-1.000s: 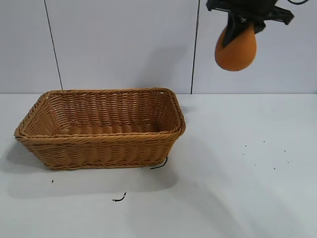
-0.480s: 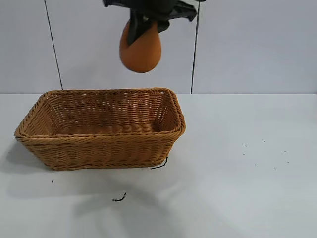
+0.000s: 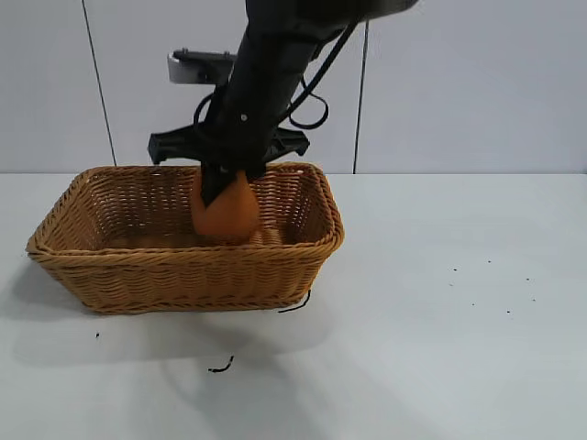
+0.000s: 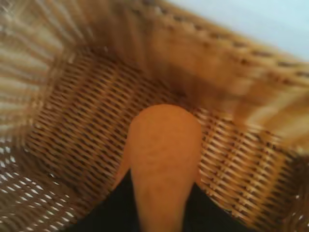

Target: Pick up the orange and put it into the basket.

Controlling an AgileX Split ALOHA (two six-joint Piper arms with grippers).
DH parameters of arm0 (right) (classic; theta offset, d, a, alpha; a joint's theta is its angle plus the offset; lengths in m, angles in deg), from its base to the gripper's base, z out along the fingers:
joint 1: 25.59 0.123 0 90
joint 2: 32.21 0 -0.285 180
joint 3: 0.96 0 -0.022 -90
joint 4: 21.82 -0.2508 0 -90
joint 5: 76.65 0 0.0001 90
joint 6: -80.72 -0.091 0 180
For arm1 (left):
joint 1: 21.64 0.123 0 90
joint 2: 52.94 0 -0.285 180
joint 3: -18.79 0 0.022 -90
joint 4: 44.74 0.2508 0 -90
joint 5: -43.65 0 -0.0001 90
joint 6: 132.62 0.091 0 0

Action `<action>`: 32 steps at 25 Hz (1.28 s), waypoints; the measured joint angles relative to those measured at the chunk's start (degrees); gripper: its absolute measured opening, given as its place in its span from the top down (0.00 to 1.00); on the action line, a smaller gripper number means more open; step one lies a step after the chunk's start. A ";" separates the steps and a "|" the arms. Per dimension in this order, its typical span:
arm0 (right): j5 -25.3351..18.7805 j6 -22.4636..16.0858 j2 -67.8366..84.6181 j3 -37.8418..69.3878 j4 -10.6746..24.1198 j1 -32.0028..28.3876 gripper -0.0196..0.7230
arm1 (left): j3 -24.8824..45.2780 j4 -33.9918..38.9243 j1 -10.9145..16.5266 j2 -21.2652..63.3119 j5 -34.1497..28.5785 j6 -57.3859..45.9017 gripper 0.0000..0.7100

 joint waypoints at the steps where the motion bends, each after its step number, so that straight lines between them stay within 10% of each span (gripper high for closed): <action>1: -1.71 0.00 0.00 -1.45 0.00 0.00 0.08 | 0.00 0.00 0.00 0.00 0.00 0.00 0.10; 16: -21.24 -2.58 0.54 -18.99 5.23 -9.74 0.04 | 0.00 0.00 0.00 0.00 0.00 0.00 0.10; 32: -21.94 -2.43 0.54 -18.99 9.33 -31.42 0.04 | 0.00 0.00 0.00 0.00 0.00 0.00 0.10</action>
